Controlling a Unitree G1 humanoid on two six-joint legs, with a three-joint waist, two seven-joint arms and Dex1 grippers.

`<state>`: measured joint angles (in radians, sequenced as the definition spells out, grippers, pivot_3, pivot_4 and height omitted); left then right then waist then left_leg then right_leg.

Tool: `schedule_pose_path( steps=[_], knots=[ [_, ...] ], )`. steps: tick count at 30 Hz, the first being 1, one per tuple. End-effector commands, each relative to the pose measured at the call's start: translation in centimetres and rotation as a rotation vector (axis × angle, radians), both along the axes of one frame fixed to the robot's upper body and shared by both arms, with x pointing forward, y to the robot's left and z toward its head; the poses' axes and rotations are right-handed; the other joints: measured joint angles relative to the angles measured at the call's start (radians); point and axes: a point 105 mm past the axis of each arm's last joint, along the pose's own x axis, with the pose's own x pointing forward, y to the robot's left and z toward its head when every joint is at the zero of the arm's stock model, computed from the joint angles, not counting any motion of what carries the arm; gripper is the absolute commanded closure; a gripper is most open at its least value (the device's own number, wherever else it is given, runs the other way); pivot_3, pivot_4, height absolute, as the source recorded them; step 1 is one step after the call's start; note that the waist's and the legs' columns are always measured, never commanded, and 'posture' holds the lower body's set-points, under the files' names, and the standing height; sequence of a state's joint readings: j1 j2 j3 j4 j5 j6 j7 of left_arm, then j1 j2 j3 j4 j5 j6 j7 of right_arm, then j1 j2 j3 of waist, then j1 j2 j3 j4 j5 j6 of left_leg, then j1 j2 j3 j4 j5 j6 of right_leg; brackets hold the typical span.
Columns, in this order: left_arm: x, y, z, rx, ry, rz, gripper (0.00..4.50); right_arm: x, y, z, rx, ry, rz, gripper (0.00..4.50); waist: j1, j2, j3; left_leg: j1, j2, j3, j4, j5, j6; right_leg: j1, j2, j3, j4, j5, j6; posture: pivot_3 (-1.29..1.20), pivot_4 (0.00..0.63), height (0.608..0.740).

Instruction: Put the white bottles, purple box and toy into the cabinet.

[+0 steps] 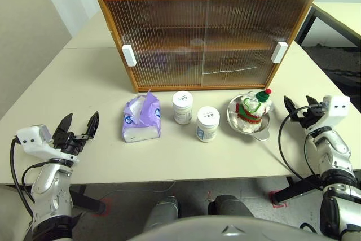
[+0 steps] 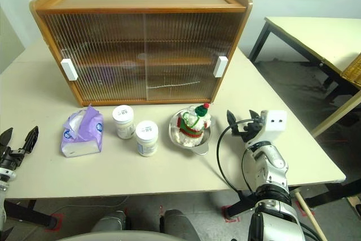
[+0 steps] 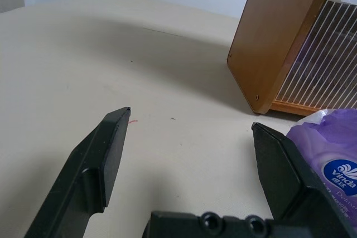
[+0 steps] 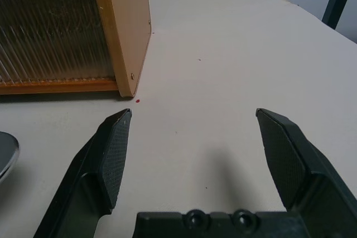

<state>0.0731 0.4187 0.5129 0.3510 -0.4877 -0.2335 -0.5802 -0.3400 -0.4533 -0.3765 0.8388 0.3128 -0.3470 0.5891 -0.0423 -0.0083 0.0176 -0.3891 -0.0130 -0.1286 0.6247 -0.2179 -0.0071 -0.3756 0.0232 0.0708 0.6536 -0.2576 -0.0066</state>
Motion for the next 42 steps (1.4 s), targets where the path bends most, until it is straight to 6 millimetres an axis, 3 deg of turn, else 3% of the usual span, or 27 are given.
schedule_pose_path(
  steps=[1,5,10,15,20,22,28,34,41,42],
  knots=[
    [0.2,0.3,0.3,0.006,0.0,0.0,0.0,0.6,0.3,1.0,-0.01,-0.026,0.018,0.02,0.0,0.0,0.0,0.0,0.0,0.0,0.0,0.0,0.0,0.0,0.0,0.0,0.0,0.0,0.0,-0.08,0.011,0.74],
    [0.7,0.6,0.7,0.009,-0.011,-0.003,0.0,0.9,1.1,4.6,-0.06,-0.129,0.114,0.02,-0.001,0.001,0.0,0.0,0.0,0.0,0.0,0.0,0.0,0.0,0.0,0.0,0.0,0.001,-0.001,-0.1,0.014,0.74],
    [1.4,0.7,1.3,0.017,-0.022,-0.022,0.0,0.2,2.8,7.6,-0.031,-0.177,0.291,0.02,-0.005,0.001,-0.001,0.0,0.0,0.001,0.0,0.0,0.0,0.0,0.0,0.0,0.0,0.0,-0.001,-0.13,0.016,0.74],
    [3.0,0.5,3.0,0.036,-0.053,-0.06,0.0,-0.8,5.8,11.3,0.061,-0.182,0.544,0.02,-0.009,0.0,-0.001,-0.001,0.0,0.001,0.001,0.001,0.001,0.0,0.001,0.0,0.0,-0.001,-0.001,-0.14,0.011,0.74],
    [4.2,0.1,5.1,0.052,-0.097,-0.104,0.0,-2.8,10.6,15.2,0.121,-0.187,0.84,0.02,-0.017,-0.001,-0.002,-0.002,-0.001,0.003,0.003,0.003,0.003,0.0,0.005,0.0,0.0,-0.001,0.0,-0.14,0.004,0.74],
    [4.5,0.0,5.8,0.055,-0.113,-0.112,0.0,-3.5,11.8,15.8,0.146,-0.176,0.913,0.02,-0.019,-0.002,-0.003,-0.002,0.0,0.004,0.006,0.003,0.004,0.002,0.014,0.002,-0.002,-0.001,0.0,-0.14,0.003,0.74],
    [5.3,-2.0,7.2,0.032,-0.143,-0.189,0.0,-4.8,14.6,15.5,0.144,-0.114,1.069,0.02,-0.022,-0.004,-0.004,-0.001,0.001,0.003,0.008,0.002,0.003,0.003,0.016,0.002,-0.002,-0.001,-0.001,-0.12,0.0,0.74],
    [5.7,-4.1,8.6,-0.015,-0.172,-0.264,2.03,-5.5,16.7,15.1,0.149,-0.101,1.159,0.0,-0.02,-0.005,-0.004,-0.001,0.0,0.003,0.01,0.002,0.004,0.003,0.017,0.002,-0.002,-0.001,-0.001,-0.1,0.005,0.74],
    [7.0,-5.9,8.5,-0.07,-0.168,-0.314,4.44,-5.6,17.2,14.8,0.178,-0.111,1.168,0.0,-0.013,-0.005,-0.005,-0.001,0.001,0.002,0.011,0.002,0.004,0.003,0.017,0.002,-0.002,-0.001,-0.001,-0.11,0.0,0.74],
    [7.2,-6.0,8.4,-0.074,-0.166,-0.313,4.48,-5.7,17.2,14.8,0.18,-0.113,1.169,0.0,-0.011,-0.005,-0.005,-0.001,0.001,0.002,0.012,0.002,0.004,0.004,0.017,0.002,-0.002,-0.001,-0.001,-0.11,0.0,0.74]
  ],
)
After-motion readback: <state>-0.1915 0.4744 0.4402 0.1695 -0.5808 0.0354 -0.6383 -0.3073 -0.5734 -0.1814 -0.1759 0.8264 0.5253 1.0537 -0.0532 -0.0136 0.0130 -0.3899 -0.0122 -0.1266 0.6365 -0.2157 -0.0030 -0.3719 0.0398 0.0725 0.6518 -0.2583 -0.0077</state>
